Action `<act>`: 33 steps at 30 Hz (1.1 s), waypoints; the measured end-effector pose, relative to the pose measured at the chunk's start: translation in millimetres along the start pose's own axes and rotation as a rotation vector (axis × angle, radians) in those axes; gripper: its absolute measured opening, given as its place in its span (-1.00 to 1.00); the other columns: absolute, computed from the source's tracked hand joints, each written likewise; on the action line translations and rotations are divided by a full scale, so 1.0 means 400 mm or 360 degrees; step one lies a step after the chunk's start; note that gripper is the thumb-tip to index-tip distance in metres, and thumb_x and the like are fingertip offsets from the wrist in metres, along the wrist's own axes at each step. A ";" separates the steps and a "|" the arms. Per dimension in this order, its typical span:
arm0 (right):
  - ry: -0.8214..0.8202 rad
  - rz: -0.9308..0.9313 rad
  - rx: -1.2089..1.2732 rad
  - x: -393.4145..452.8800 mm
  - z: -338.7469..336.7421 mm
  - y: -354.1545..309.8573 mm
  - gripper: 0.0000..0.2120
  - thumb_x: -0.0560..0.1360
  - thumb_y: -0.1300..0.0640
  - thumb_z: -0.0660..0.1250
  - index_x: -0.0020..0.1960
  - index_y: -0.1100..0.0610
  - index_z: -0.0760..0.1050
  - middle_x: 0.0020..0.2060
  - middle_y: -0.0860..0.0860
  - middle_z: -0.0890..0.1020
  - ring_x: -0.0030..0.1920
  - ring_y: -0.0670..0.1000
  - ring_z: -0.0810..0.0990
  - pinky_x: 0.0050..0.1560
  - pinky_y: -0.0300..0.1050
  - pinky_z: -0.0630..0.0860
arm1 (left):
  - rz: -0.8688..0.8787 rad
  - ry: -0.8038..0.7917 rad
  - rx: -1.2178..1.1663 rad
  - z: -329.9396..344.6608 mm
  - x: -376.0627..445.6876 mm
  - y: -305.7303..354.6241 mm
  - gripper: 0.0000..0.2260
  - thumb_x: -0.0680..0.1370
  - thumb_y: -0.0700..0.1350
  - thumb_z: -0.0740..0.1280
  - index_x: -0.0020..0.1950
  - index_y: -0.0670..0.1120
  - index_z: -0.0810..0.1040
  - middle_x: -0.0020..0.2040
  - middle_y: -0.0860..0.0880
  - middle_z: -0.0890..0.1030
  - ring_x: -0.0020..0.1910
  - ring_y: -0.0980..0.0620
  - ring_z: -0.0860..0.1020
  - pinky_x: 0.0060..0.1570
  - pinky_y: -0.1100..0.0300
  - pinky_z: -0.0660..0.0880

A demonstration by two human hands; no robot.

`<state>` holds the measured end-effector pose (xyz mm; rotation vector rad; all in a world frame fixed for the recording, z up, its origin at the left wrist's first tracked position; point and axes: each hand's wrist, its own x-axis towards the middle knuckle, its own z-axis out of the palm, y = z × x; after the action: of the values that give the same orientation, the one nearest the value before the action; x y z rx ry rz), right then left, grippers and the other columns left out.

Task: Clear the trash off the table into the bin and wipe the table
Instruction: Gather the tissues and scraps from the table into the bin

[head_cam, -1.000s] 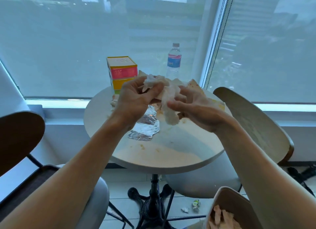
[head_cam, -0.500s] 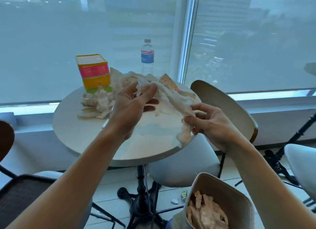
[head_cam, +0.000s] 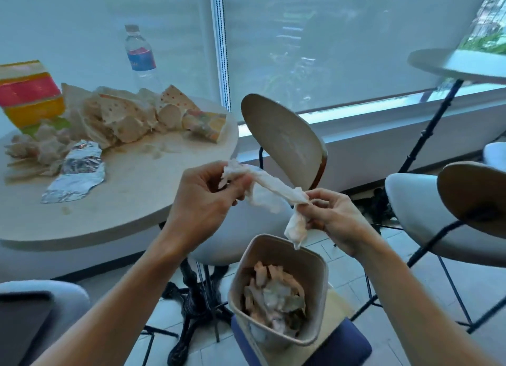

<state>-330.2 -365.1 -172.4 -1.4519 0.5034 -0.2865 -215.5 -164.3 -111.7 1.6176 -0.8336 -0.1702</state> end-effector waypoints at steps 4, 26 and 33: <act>0.0133 0.0071 0.0160 -0.004 -0.062 0.040 -0.86 0.50 0.27 0.39 0.06 0.22 0.58 -0.17 0.11 0.64 -0.20 0.00 0.61 -0.28 -0.22 0.57 | -0.0167 0.0103 0.0111 0.045 -0.022 -0.037 -0.91 0.46 -0.17 0.46 -0.19 0.02 0.67 -0.38 0.09 0.66 -0.42 0.23 0.54 -0.35 0.38 0.46; -0.0546 0.0263 -0.1395 0.041 0.004 0.211 -0.54 0.42 0.15 0.48 0.27 -0.07 0.49 0.17 -0.08 0.60 0.14 -0.10 0.57 0.19 -0.18 0.51 | -0.0590 -0.0072 0.0579 -0.045 -0.050 0.044 -0.79 0.48 0.03 0.44 0.11 0.12 0.62 -0.06 0.12 0.66 -0.09 0.23 0.63 -0.05 0.31 0.56; -0.0453 -0.0125 -0.1254 0.109 0.120 0.027 -0.72 0.51 0.11 0.41 0.21 -0.04 0.52 0.04 -0.07 0.60 0.00 -0.15 0.57 -0.06 -0.35 0.48 | -0.0522 0.0202 0.0541 -0.184 -0.026 0.056 -0.86 0.46 0.02 0.47 0.01 0.12 0.66 -0.13 0.10 0.69 -0.19 0.12 0.64 -0.20 0.31 0.55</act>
<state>-270.4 -343.1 -187.6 -2.2393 0.3338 0.0810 -192.3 -99.0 -76.9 2.0589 -0.5129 -0.1604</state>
